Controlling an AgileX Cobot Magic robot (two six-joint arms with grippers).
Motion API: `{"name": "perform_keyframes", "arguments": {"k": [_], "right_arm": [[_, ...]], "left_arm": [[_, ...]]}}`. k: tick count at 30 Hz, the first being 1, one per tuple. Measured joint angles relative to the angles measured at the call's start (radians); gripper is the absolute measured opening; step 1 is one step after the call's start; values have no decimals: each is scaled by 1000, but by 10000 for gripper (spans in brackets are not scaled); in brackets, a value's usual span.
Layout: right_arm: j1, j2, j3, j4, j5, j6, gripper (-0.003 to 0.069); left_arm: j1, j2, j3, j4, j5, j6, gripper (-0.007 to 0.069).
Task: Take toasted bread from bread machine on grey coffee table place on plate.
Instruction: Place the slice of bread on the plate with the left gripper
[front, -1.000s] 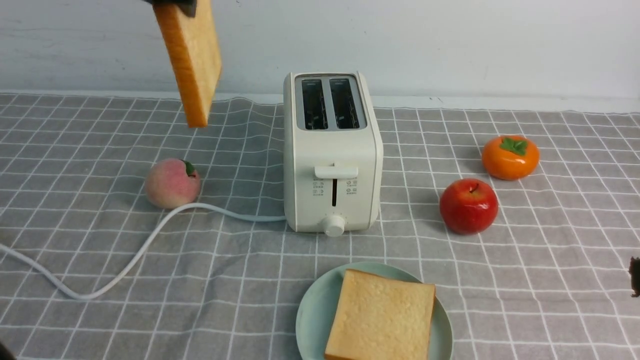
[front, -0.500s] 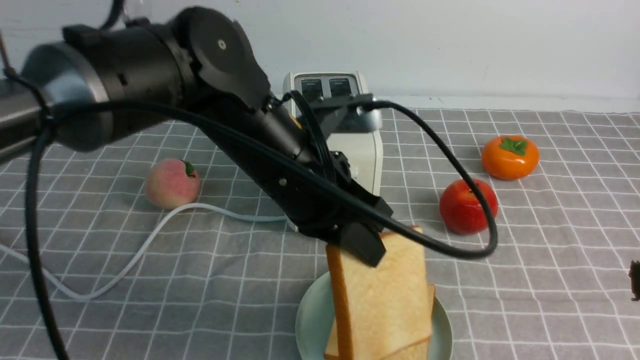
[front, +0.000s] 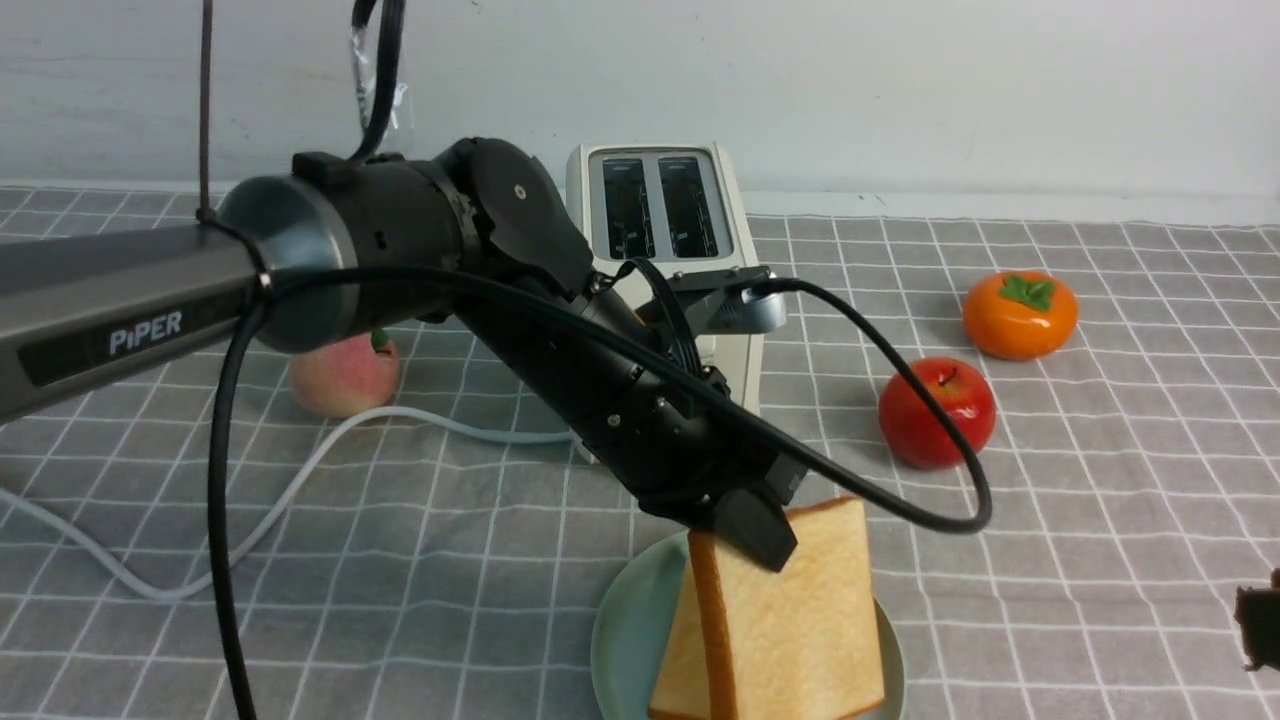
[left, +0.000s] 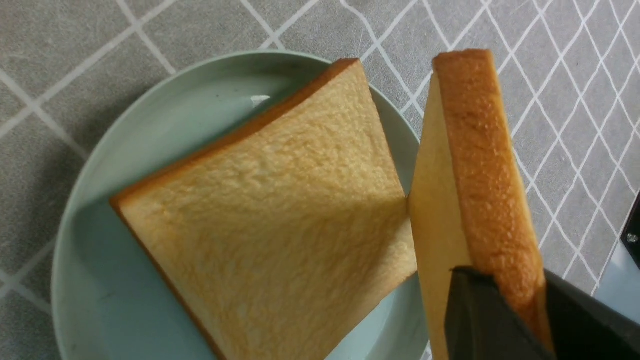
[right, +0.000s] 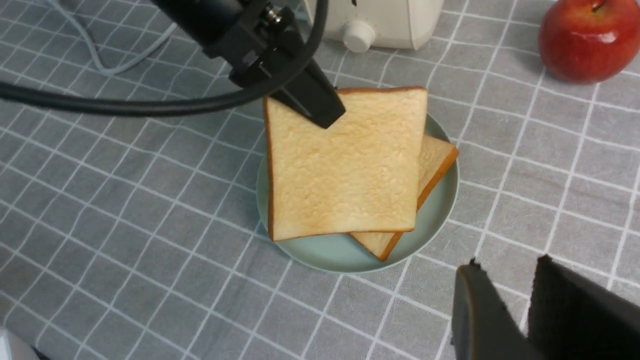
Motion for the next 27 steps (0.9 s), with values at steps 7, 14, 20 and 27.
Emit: {"name": "perform_keyframes", "arguments": {"k": [7, 14, 20, 27], "right_arm": [[0, 0, 0, 11, 19, -33, 162], [0, 0, 0, 12, 23, -34, 162], [0, 0, 0, 4, 7, -35, 162], [0, 0, 0, 17, -2, -33, 162]], "left_arm": [[0, 0, 0, 1, 0, 2, 83], [0, 0, 0, 40, -24, 3, 83], [0, 0, 0, 50, -53, -11, 89], [0, 0, 0, 79, -53, -83, 223]]}}
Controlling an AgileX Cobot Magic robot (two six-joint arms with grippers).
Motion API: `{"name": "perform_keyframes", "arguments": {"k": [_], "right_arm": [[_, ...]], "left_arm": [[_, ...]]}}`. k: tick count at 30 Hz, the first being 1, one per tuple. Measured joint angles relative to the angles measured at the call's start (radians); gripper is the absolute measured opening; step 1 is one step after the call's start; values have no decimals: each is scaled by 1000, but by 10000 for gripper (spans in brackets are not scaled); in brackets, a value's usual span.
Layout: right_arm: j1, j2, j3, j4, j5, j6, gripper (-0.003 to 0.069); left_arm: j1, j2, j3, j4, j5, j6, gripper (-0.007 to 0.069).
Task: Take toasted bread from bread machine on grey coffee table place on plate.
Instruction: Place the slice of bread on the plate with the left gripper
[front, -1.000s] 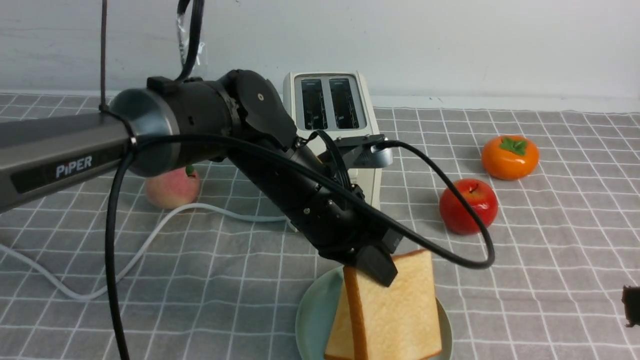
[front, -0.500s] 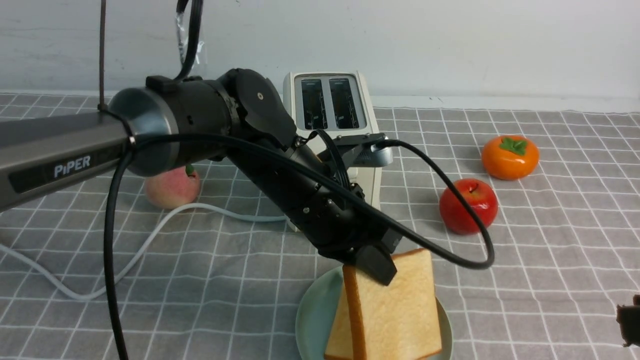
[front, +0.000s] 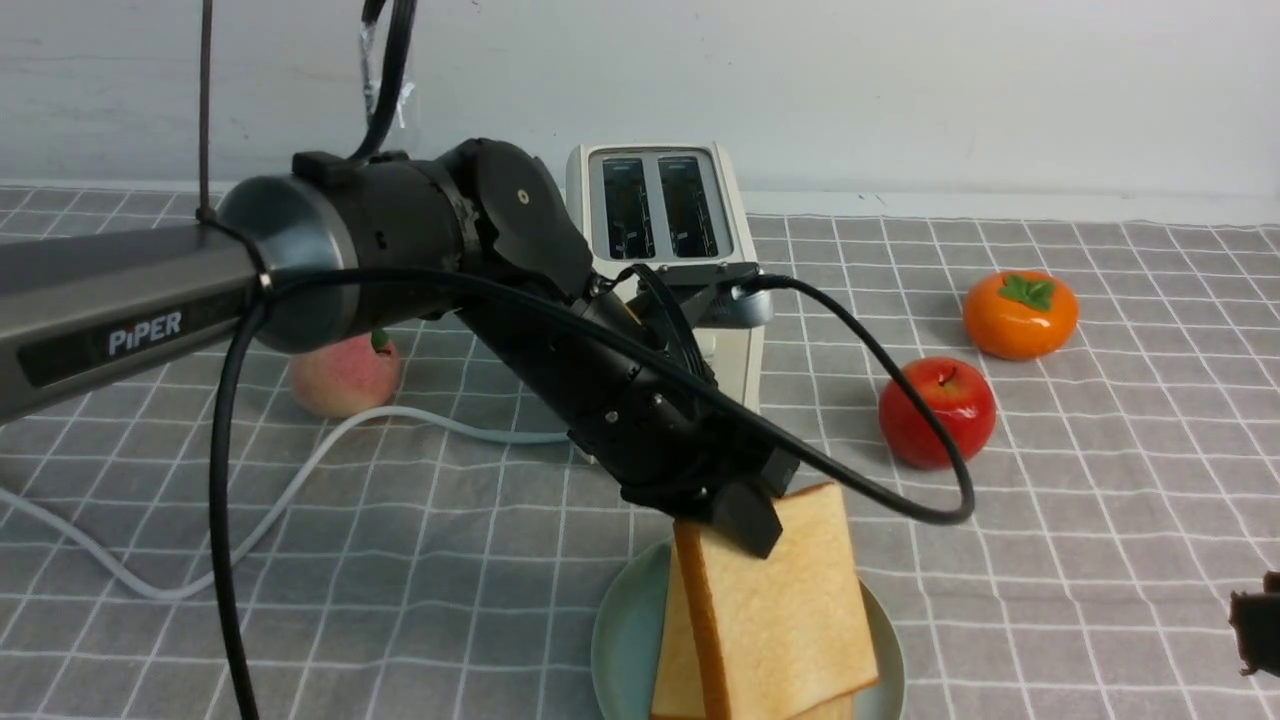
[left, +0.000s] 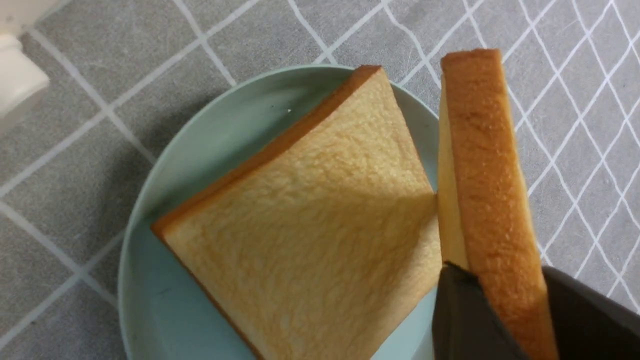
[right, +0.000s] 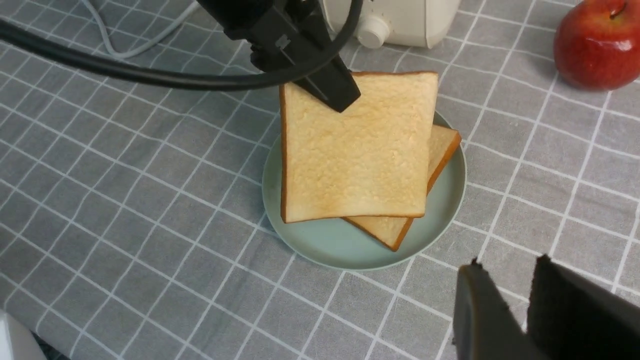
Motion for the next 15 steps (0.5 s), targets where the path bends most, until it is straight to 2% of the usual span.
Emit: {"name": "perform_keyframes", "arguments": {"k": [2, 3, 6, 7, 8, 9, 11, 15], "right_arm": [[0, 0, 0, 18, -1, 1, 162], [0, 0, 0, 22, -1, 1, 162], [0, 0, 0, 29, -1, 1, 162], [0, 0, 0, 29, -2, 1, 162], [0, 0, 0, 29, -3, 1, 162], [0, 0, 0, 25, -6, 1, 162], [0, 0, 0, 18, -10, 1, 162], [0, 0, 0, -21, -17, 1, 162]], "left_arm": [[0, 0, 0, 49, -1, -40, 330], [0, 0, 0, 53, -1, -45, 347], [0, -1, 0, 158, -18, -108, 498], [0, -2, 0, 185, -19, -135, 528], [0, -2, 0, 199, -19, -142, 535], [0, -6, 0, 245, -17, -189, 579], [0, -18, 0, 310, -11, -267, 619], [0, -90, 0, 478, 6, -436, 632]]}}
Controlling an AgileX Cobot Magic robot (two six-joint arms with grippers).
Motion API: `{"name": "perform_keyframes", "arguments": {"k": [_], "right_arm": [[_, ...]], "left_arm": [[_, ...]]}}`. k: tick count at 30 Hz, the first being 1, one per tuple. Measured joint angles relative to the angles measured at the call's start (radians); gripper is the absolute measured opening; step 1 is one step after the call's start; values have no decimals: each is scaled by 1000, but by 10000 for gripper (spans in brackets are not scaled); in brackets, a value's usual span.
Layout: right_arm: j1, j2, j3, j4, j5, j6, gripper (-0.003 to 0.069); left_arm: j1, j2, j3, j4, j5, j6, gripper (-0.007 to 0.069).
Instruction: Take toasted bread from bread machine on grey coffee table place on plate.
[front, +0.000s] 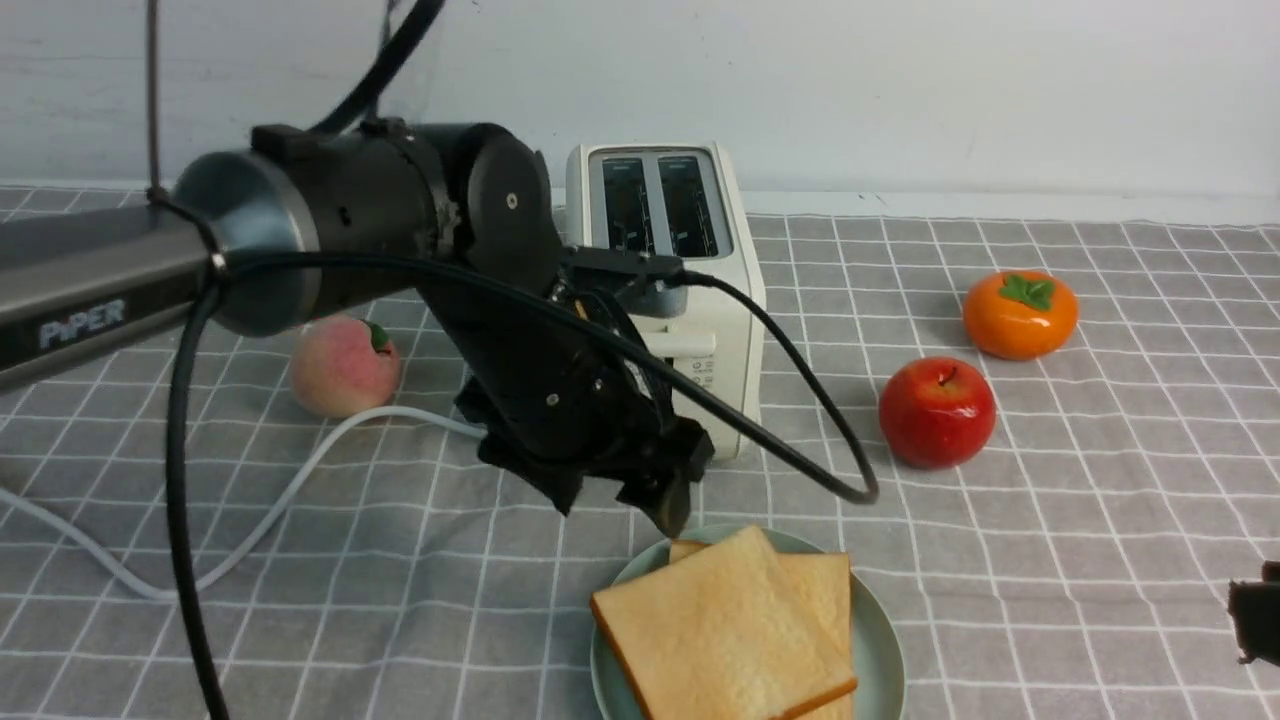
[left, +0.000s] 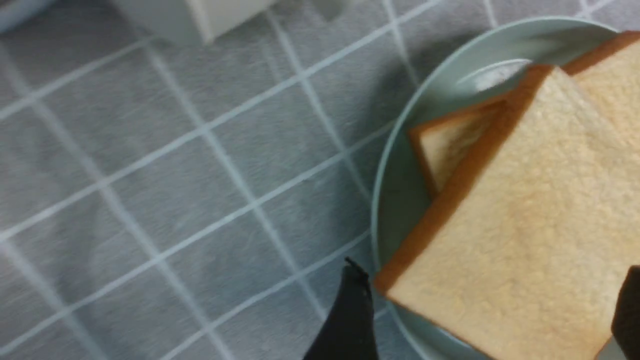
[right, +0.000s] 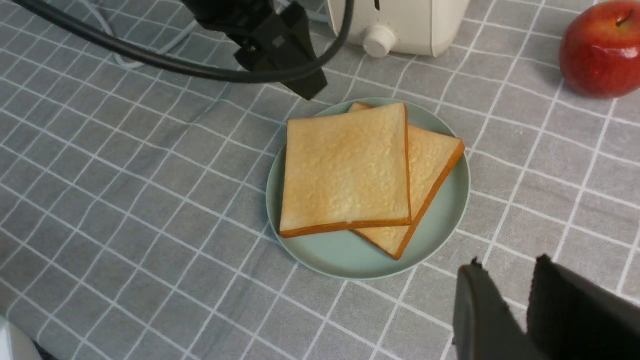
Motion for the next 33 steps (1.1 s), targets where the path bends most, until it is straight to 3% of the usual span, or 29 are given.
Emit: {"name": "perform_keyframes", "arguments": {"k": [5, 8, 12, 17, 25, 33], "right_arm": [[0, 0, 0, -57, -4, 18, 164], [0, 0, 0, -106, -7, 65, 167], [0, 0, 0, -199, -7, 125, 136], [0, 0, 5, -269, 16, 153, -13], [0, 0, 68, -325, -11, 163, -20], [0, 0, 224, -208, -123, 165, -20]], "left_arm": [[0, -120, 0, 164, 4, -190, 573], [0, -198, 0, 201, 25, -251, 478], [0, -293, 0, 208, 74, -291, 273], [0, -440, 0, 215, 185, -346, -12], [0, -730, 82, 228, 271, -461, -14], [0, -1090, 413, 208, 264, -568, -14]]}}
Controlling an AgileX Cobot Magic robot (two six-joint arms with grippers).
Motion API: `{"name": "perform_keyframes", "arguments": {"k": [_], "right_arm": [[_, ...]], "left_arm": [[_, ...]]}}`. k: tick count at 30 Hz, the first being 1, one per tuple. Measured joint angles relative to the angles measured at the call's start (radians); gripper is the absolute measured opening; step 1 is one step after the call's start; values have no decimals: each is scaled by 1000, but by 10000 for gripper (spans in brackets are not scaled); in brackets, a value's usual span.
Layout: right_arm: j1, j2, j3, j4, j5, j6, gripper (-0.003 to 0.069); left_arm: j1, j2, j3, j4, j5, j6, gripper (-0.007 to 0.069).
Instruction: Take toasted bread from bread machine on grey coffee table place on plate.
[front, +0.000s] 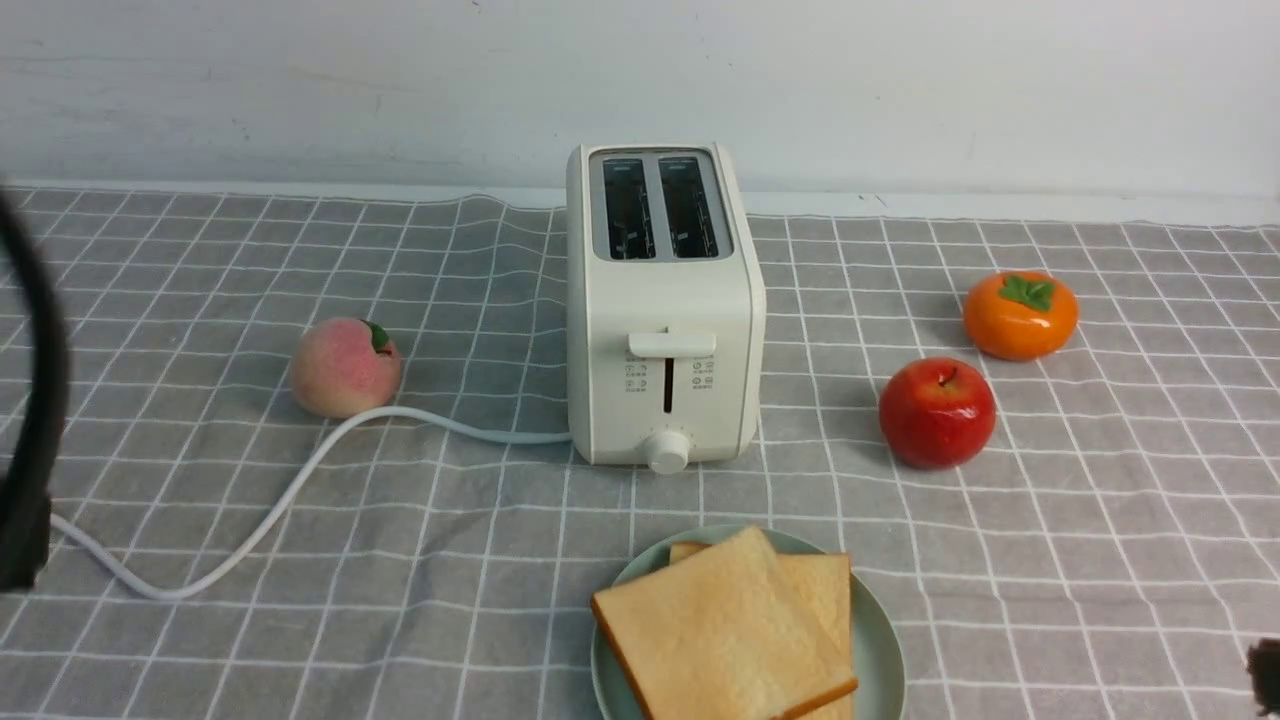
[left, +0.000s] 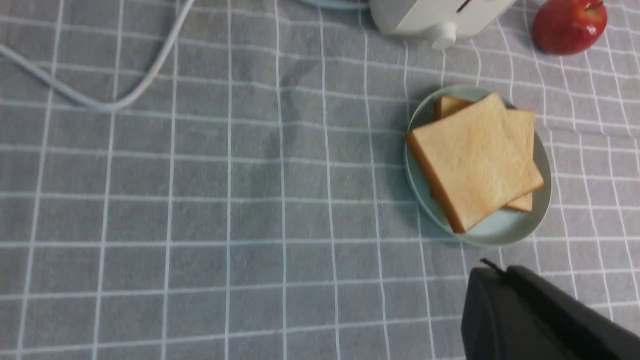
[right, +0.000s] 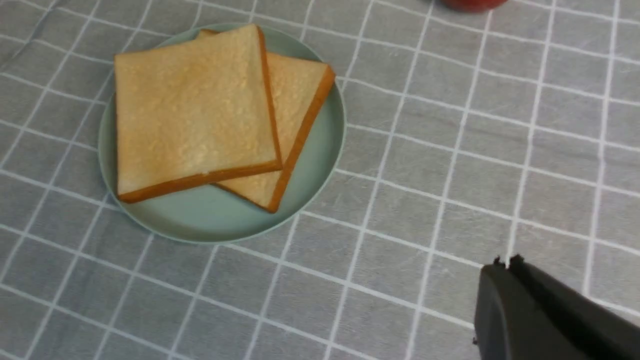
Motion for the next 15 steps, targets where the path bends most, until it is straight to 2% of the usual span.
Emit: {"name": "perform_keyframes", "arguments": {"k": [4, 8, 11, 15], "right_arm": [[0, 0, 79, 130, -126, -113, -20], [0, 0, 128, 223, -212, -228, -20], [0, 0, 136, 249, -258, -270, -20], [0, 0, 136, 251, -280, -287, -19]], "left_arm": [[0, -123, 144, -52, -50, 5, -14], [0, -208, 215, -58, -108, 80, -14], [0, -251, 245, -51, -187, 166, -14], [0, -256, 252, -49, -237, 197, -14]]}}
